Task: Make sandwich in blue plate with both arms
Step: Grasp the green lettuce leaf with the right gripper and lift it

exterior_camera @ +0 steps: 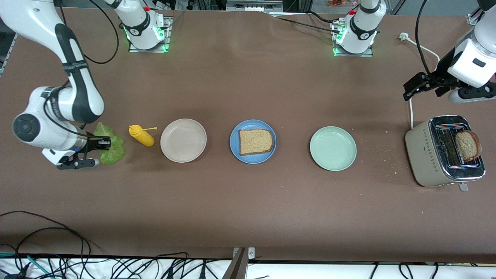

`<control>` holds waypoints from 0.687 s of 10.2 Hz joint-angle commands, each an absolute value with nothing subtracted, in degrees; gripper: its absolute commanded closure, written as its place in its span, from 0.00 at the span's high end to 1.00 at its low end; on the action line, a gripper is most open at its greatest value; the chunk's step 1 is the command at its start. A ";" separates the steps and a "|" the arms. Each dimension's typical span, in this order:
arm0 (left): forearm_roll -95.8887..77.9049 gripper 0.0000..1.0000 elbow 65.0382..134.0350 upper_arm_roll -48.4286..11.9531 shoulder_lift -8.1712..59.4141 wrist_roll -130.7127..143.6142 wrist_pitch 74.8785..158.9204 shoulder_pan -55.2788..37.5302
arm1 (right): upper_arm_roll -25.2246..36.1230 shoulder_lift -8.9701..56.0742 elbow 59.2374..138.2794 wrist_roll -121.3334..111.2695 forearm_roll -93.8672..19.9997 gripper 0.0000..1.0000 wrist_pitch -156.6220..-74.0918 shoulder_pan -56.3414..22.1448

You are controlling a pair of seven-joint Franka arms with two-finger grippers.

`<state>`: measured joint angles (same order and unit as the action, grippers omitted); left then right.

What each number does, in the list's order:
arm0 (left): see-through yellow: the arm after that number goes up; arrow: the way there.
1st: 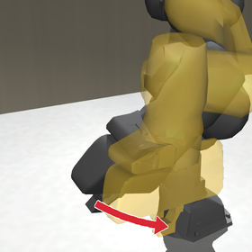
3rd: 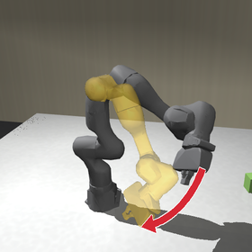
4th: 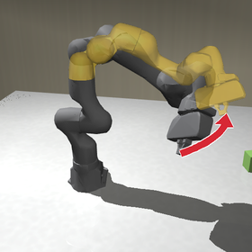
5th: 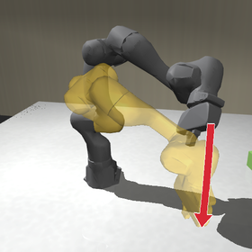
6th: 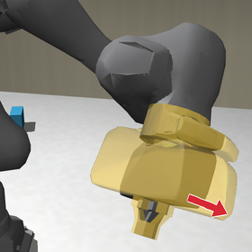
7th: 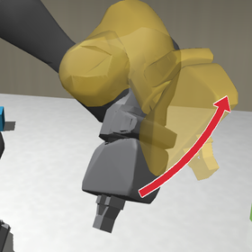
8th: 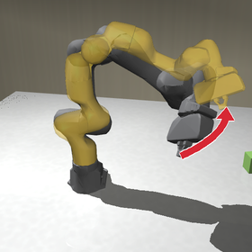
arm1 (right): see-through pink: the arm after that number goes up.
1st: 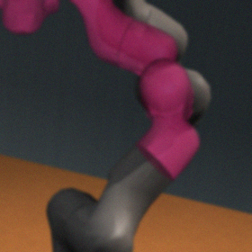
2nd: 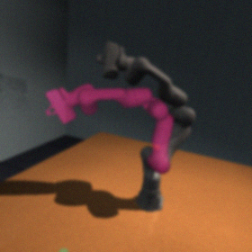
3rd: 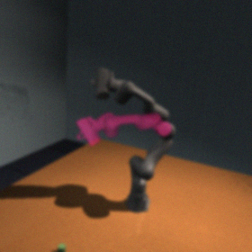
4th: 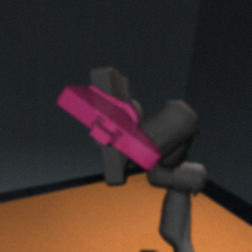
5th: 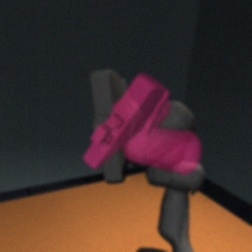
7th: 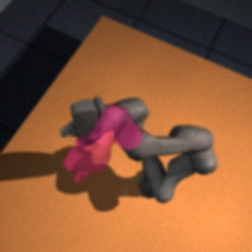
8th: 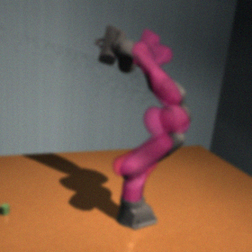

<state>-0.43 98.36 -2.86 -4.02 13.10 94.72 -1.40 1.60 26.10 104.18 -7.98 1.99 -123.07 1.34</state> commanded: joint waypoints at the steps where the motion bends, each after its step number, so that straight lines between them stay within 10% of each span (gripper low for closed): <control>1: 3.58 1.00 92.84 -2.99 -1.42 13.45 91.26 -1.40 | 1.14 25.14 92.33 -9.49 2.46 0.00 -106.06 1.67; 7: 6.32 1.00 85.43 -3.87 3.34 20.28 86.22 -2.63 | 0.00 21.98 78.67 4.26 0.97 0.00 -86.05 -6.13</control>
